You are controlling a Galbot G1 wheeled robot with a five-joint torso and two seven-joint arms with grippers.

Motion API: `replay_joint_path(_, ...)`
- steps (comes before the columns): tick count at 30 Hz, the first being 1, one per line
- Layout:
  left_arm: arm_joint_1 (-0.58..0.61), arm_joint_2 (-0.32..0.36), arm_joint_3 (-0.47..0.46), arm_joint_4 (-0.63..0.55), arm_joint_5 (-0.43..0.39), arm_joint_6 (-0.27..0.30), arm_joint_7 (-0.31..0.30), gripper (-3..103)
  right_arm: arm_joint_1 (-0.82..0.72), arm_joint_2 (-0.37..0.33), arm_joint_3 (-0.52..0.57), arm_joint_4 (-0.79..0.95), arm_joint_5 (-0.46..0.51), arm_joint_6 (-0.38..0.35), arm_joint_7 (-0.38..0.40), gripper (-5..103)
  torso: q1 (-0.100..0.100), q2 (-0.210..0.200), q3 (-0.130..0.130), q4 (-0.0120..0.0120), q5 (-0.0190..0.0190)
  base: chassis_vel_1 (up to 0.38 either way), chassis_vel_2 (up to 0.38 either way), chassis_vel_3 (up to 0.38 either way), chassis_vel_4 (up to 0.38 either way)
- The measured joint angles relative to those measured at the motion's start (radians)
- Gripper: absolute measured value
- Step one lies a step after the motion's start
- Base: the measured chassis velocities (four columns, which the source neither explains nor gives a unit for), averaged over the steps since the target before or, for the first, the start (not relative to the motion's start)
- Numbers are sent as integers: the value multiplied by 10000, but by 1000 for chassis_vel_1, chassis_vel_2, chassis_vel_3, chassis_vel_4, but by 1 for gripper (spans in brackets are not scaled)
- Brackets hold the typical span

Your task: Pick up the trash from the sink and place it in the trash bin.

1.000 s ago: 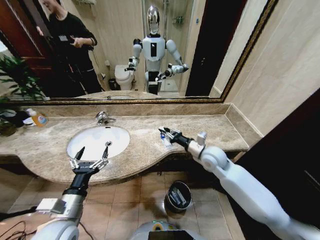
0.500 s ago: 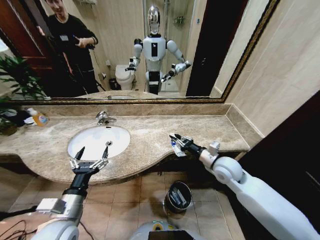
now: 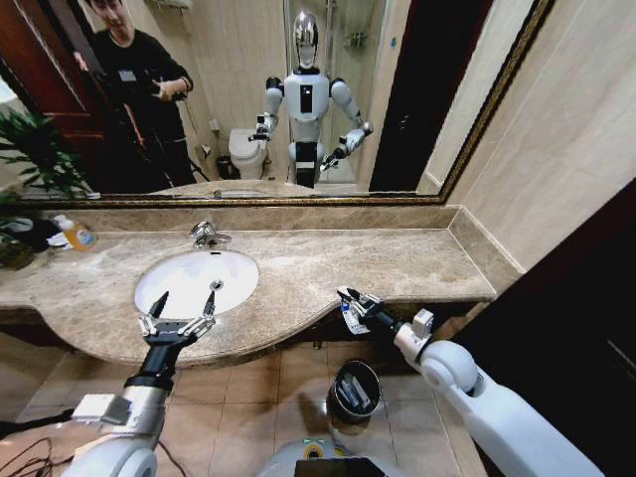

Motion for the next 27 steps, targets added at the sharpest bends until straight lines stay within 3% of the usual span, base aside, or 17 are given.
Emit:
replay_joint_path(3,0,0,-2,0,0,0,-2,100,-529,243,474,-274,-321,221,-603,21,0,0,-1,0,1,0,0,0,0)
replay_joint_path(5,0,0,-1,0,0,0,-1,100,-1157,661,799,-991,-986,786,-1167,21,-1,0,0,-4,5,0,0,0,0)
replay_joint_path(7,0,0,0,0,0,0,-1,100,-1306,918,815,-1535,-1293,1060,-1251,21,-2,1,0,-5,2,0,0,0,0)
replay_joint_path(15,0,0,0,0,0,0,0,100,-380,2675,-137,-5016,-3202,1892,-870,21,0,0,1,0,5,0,0,0,0)
replay_joint_path(20,0,1,-1,0,0,0,0,100,68,3254,-230,-6305,-3895,2196,-822,20,0,0,1,0,4,0,0,0,0)
replay_joint_path(22,0,1,0,0,0,0,0,100,305,3571,-222,-7141,-4413,2507,-796,36,0,0,1,-1,1,0,0,0,0)
replay_joint_path(24,0,1,0,0,0,0,0,100,396,3678,-212,-7437,-4584,2657,-784,36,0,0,0,-2,3,0,0,0,0)
replay_joint_path(26,0,0,0,0,0,0,0,100,561,3856,-191,-7908,-4814,2867,-752,47,0,0,1,-1,3,0,0,0,0)
replay_joint_path(27,0,0,0,0,0,0,0,100,561,3856,-191,-7908,-4814,2867,-752,47,0,0,1,-1,3,0,0,0,0)
